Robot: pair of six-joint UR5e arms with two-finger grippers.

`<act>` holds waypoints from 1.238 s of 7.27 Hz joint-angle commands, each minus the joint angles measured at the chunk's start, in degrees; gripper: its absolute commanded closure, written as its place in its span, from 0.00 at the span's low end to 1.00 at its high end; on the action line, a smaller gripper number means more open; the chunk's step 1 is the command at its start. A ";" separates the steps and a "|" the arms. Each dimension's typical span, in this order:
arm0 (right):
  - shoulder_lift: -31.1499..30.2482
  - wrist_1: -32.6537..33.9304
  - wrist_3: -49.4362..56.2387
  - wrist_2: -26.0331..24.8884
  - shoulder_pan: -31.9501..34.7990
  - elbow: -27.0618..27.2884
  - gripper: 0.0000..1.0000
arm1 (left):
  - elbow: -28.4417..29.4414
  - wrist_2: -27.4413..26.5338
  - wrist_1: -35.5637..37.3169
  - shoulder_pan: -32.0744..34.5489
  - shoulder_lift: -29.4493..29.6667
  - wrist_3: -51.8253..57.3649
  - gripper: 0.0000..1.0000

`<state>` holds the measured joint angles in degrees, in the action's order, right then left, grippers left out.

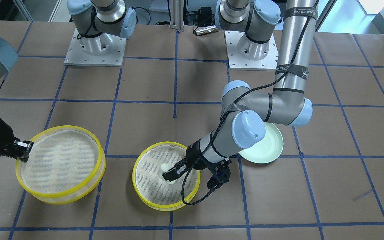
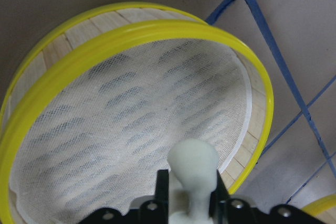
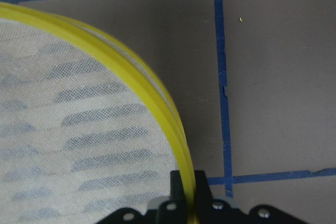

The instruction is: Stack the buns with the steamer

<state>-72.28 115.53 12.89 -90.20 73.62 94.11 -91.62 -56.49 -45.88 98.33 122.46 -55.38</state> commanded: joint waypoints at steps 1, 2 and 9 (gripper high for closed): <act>-0.84 -1.18 -1.98 -0.07 1.43 -0.33 0.96 | 0.04 -0.03 0.00 0.02 -0.12 0.18 0.00; -0.84 -1.53 -2.08 -0.07 1.52 -0.33 0.96 | 0.04 -0.03 0.00 0.02 -0.12 0.18 0.00; 0.55 -6.37 -34.74 -0.86 22.32 -4.11 0.97 | -10.47 -40.44 -25.66 -3.76 -10.14 48.69 0.00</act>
<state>-73.17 109.03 -16.91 -90.82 92.23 90.01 -98.10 -93.52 -70.24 94.89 112.95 -10.30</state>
